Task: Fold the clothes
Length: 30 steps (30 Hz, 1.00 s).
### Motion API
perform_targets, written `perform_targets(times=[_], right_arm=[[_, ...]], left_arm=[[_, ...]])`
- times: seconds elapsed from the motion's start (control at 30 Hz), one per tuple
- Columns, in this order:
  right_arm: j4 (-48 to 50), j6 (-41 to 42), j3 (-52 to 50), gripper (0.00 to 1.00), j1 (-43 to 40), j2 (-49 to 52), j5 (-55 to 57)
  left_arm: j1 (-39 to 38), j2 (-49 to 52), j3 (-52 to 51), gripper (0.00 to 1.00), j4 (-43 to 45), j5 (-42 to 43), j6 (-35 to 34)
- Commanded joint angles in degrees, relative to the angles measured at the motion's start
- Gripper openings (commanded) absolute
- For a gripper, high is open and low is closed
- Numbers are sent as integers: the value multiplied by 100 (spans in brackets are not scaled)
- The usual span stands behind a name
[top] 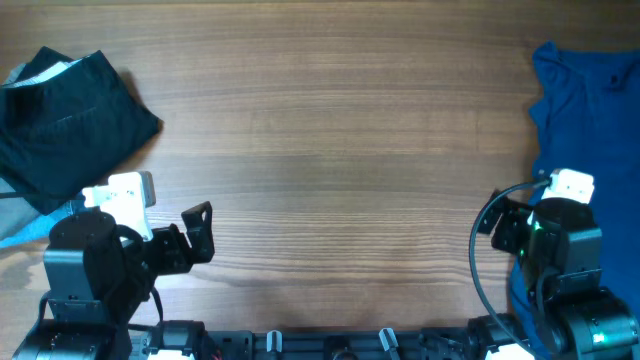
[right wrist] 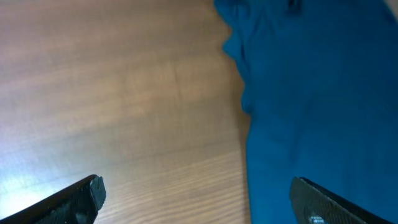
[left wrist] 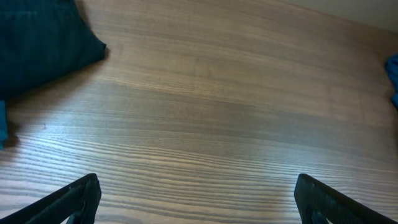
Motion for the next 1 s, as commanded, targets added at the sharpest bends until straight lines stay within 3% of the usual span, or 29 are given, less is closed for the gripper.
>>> perform_targets(times=[0.0, 0.23, 0.5, 0.83, 0.97], right_arm=[[688, -286, -39, 100, 2, -7, 155], [2524, -1408, -490, 100, -94, -649, 33], [4765, -1532, -2597, 100, -94, -2260, -605], [5512, -1182, -4076, 100, -96, -3574, -1104], [6122, -1257, -4513, 100, -131, -3558, -1443]], left_arm=[[17, -11, -26, 100, 0, -76, -74], [17, -11, -26, 100, 0, -76, -74], [17, -11, -26, 100, 0, -76, -74], [17, -11, -26, 100, 0, -76, -74], [17, -11, -26, 100, 0, -76, -74]])
